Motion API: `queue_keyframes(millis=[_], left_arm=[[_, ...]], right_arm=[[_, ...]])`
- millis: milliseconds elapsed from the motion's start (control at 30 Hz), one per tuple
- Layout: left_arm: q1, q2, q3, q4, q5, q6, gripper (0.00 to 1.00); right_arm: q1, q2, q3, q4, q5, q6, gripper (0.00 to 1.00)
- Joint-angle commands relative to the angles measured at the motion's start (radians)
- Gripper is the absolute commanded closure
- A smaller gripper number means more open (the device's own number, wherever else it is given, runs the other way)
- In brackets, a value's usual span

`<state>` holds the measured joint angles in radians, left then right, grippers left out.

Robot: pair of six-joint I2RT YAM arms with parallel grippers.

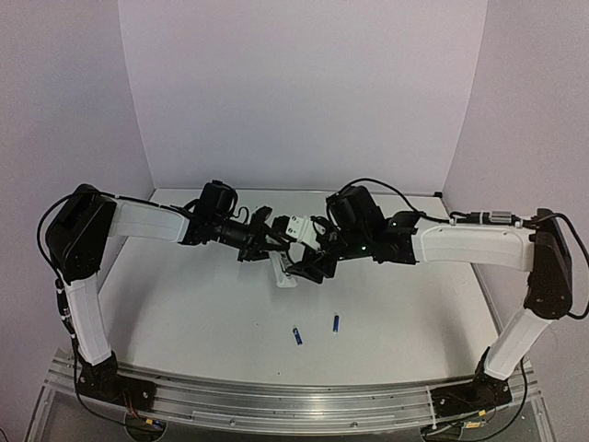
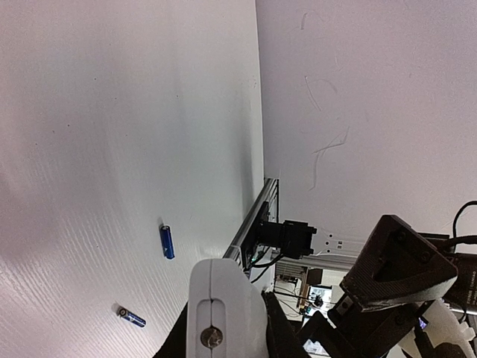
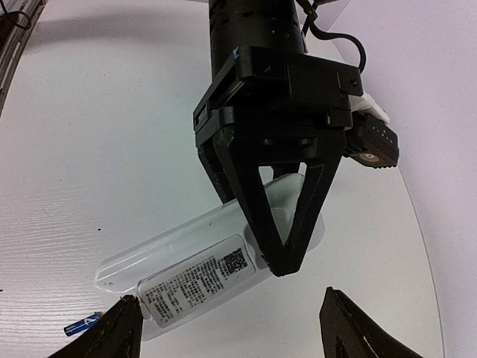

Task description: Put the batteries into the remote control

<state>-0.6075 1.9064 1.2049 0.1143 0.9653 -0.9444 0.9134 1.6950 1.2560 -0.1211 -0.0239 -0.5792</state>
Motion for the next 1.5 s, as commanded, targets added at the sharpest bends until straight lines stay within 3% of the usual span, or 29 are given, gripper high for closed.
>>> queue_keyframes(millis=[0, 267, 600, 1100, 1467], left_arm=[[-0.032, 0.005, -0.004, 0.033, 0.13, -0.033, 1.0], [-0.029, -0.005, -0.02, 0.104, 0.151, -0.077, 1.0], [-0.018, -0.009, -0.027, 0.074, 0.15, -0.056, 1.0], [0.002, -0.008, -0.038, 0.114, 0.152, -0.071, 1.0], [0.026, -0.005, -0.05, 0.094, 0.135, -0.021, 1.0]], right_arm=[[-0.021, -0.046, 0.007, 0.156, 0.078, 0.015, 0.22], [-0.016, -0.024, -0.005, 0.129, 0.052, -0.001, 0.21], [-0.017, -0.024, -0.005, 0.102, 0.073, -0.017, 0.2], [-0.014, -0.043, -0.002, 0.027, -0.039, -0.032, 0.15], [-0.016, -0.114, 0.018, -0.049, -0.095, 0.082, 0.12]])
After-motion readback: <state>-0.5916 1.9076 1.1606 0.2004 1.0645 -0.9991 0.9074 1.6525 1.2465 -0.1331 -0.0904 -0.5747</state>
